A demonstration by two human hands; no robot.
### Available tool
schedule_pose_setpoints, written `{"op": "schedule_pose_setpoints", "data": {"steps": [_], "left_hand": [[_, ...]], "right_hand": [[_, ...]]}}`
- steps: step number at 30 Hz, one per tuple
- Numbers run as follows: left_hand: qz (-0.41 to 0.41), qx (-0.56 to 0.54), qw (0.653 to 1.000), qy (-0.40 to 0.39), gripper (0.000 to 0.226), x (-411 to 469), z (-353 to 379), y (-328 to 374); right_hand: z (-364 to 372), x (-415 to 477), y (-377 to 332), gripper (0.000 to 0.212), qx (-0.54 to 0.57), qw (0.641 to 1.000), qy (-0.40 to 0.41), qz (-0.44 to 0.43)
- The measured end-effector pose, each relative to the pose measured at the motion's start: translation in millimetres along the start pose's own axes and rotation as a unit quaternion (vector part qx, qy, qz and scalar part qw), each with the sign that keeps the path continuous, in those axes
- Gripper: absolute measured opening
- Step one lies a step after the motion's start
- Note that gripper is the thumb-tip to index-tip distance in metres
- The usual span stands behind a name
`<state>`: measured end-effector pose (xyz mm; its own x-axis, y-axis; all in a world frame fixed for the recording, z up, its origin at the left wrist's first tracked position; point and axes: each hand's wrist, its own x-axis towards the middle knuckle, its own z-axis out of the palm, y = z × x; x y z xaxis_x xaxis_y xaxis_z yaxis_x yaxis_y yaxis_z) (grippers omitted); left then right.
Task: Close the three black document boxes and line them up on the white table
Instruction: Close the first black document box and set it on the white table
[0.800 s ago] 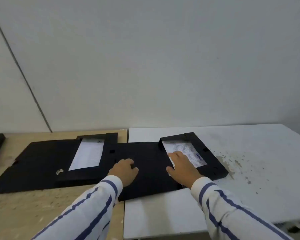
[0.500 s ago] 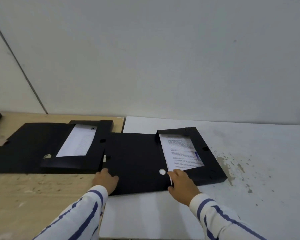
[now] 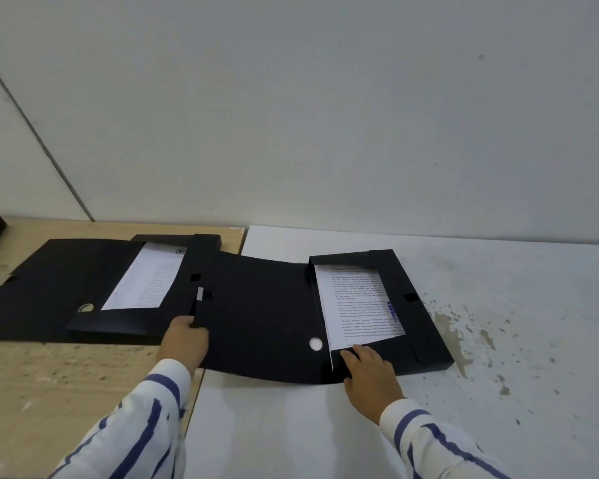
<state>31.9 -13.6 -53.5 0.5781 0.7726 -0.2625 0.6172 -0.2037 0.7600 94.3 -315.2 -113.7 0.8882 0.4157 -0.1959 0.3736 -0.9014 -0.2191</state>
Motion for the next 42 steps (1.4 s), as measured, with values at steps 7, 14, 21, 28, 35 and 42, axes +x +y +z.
{"op": "schedule_pose_setpoints", "data": {"steps": [7,14,21,28,35,42], "left_hand": [[0.1,-0.171,0.955,-0.221,0.011,-50,-1,92],[0.211,-0.134,0.901,-0.355,0.027,-95,70,121],[0.219,0.079,0.893,-0.386,0.072,-94,124,93],[0.196,0.203,0.894,-0.348,0.075,-80,162,82],[0.15,0.216,0.927,-0.267,0.066,-83,199,88],[0.127,0.276,0.928,-0.216,0.069,-93,217,91]], "right_hand": [[-4,2,0,0.048,0.048,0.998,-0.014,0.024],[-19,1,9,0.046,0.16,0.984,-0.027,0.076],[-53,-7,56,0.034,0.343,0.916,0.07,0.195],[-89,21,114,0.044,0.606,0.722,0.077,0.325],[-109,37,169,0.036,0.582,0.788,0.009,0.198],[-87,49,169,0.054,0.339,0.932,-0.028,0.121]]}}
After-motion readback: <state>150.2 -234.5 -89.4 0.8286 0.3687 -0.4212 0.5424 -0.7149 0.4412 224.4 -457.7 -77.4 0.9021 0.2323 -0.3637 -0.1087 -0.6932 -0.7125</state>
